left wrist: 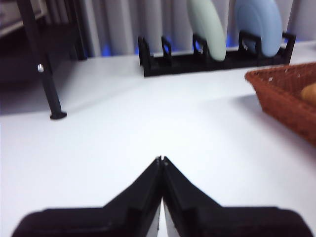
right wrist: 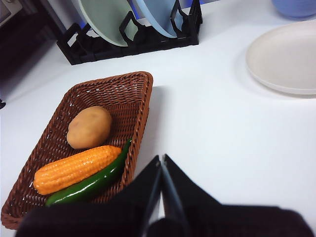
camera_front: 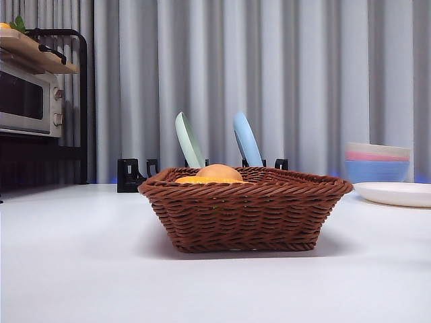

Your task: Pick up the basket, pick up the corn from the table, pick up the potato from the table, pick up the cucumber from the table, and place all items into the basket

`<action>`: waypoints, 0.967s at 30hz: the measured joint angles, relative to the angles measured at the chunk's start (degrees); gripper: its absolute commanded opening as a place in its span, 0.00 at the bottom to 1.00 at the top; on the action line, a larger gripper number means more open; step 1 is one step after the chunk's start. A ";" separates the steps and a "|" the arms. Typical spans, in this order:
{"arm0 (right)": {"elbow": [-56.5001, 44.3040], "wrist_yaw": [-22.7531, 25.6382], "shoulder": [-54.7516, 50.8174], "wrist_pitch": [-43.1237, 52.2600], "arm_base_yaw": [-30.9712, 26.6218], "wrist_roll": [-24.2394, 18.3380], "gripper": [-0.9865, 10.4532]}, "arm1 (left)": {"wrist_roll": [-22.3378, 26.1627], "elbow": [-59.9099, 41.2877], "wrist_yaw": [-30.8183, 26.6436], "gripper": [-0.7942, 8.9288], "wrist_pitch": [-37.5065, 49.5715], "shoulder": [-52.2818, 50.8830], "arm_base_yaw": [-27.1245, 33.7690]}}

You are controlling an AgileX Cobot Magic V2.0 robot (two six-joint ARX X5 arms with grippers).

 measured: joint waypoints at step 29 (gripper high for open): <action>-0.13 8.98 -2.32 -0.68 -0.48 -3.54 0.09 | -2.23 0.00 -0.02 0.08 -0.26 0.66 0.00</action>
